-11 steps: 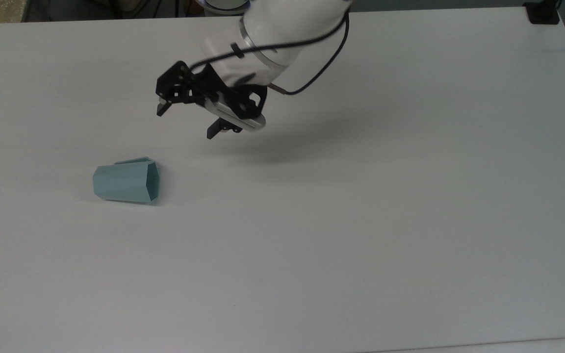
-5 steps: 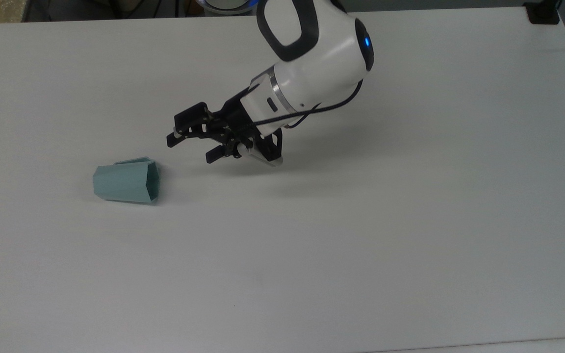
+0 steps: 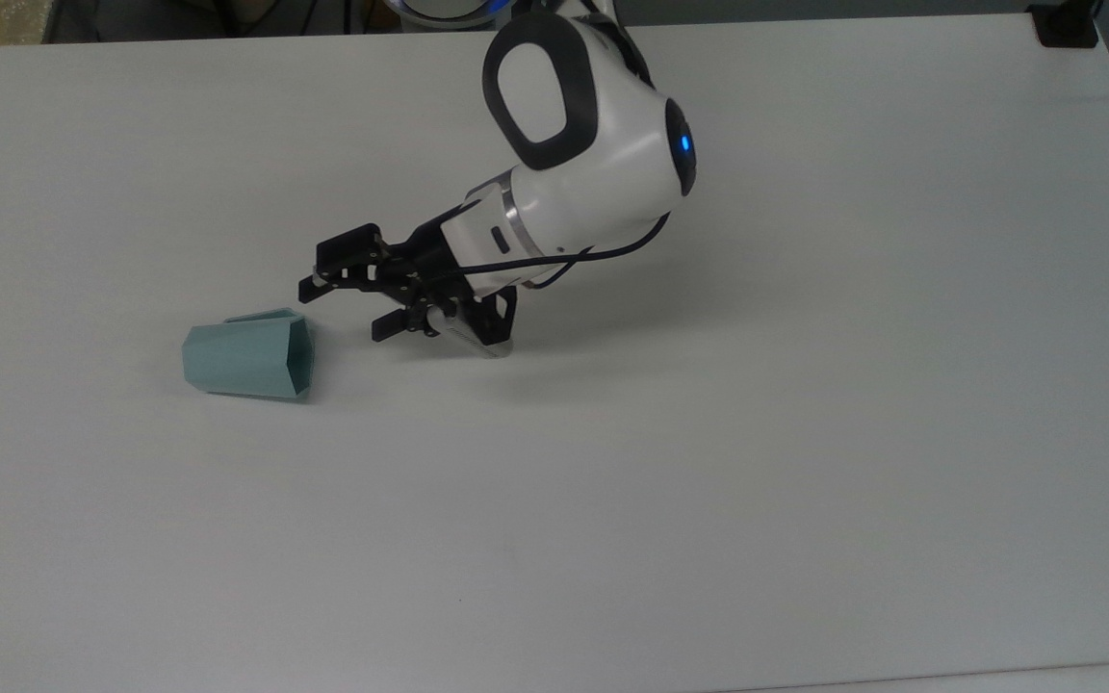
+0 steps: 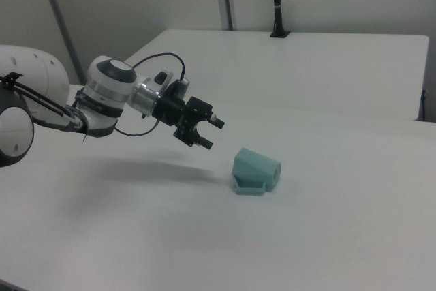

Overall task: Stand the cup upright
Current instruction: 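Lower the open gripper beside the cup's open rim, then close the gripper on the cup's rim wall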

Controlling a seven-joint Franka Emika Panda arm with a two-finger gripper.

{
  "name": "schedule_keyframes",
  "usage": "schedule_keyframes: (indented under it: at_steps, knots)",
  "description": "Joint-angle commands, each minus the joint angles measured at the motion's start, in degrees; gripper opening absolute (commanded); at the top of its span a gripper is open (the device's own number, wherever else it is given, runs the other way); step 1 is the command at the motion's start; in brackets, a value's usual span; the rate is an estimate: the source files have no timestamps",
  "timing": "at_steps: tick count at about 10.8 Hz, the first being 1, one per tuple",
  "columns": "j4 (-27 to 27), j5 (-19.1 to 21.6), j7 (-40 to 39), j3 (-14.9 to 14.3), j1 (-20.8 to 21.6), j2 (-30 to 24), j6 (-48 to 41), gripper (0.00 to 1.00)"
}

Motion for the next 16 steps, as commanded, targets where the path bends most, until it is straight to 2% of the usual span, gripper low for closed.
schedule_keyframes:
  at_steps: [1, 9, 12, 16]
  knots:
    - [-1.4, -2.9, 3.9, 0.1, -0.9, 0.9, 0.1, 1.00]
    - [-0.6, -5.9, 4.0, 0.1, -3.7, 5.0, 0.4, 1.00]
    - [1.2, -6.3, 4.0, 0.1, -5.4, 6.1, 0.7, 0.99]
    - [1.4, -7.4, 4.0, 0.1, -6.2, 6.8, 0.9, 0.91]
